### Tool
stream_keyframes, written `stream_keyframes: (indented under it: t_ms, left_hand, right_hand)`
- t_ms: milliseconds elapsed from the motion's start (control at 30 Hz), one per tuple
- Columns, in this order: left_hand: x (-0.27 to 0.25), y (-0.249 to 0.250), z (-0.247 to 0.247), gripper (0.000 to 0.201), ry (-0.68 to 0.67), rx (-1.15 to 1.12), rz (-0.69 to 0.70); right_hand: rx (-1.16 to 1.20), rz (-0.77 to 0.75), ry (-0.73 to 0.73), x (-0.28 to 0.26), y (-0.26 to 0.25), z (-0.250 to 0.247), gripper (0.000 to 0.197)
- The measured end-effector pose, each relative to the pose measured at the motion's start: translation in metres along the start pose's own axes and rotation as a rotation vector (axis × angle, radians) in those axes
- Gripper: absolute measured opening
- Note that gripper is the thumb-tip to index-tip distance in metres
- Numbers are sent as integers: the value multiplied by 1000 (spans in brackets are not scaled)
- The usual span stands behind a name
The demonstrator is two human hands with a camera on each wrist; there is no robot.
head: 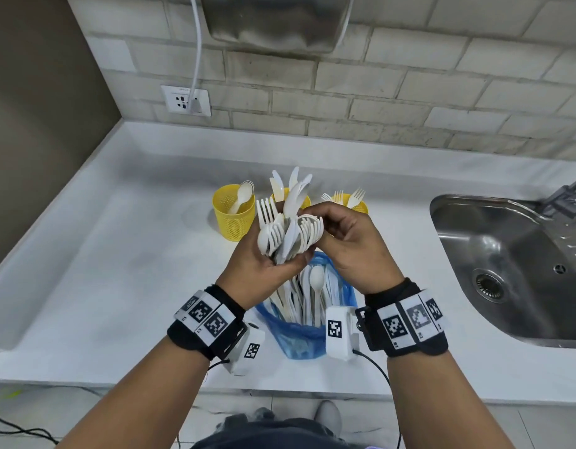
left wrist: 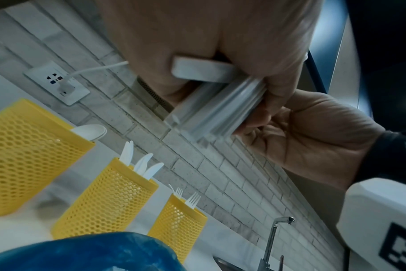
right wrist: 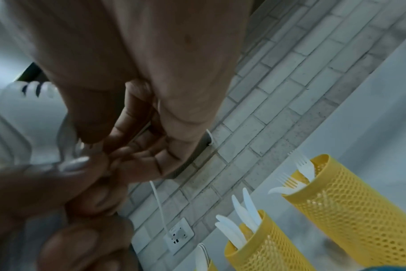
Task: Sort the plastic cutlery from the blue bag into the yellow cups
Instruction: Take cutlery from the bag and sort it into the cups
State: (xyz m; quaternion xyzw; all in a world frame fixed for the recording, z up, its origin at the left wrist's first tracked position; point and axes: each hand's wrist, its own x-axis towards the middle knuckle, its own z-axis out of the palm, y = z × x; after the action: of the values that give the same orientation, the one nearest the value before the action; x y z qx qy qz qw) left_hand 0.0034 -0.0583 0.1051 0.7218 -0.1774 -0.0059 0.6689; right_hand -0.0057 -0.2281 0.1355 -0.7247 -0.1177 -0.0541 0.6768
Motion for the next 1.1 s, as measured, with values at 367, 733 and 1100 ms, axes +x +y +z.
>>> stream_keyframes:
  t_ms: [367, 733, 1100]
  left_hand:
    - [-14, -2, -33, 38, 12, 40, -7]
    - [-19, 2, -34, 40, 29, 16, 6]
    - [1, 15, -12, 34, 164, -11, 39]
  right_hand:
    - [-124, -120, 59, -1, -11, 31, 26]
    - [-136, -194, 29, -11, -38, 62, 29]
    - [-134, -105, -89, 10, -31, 30, 42]
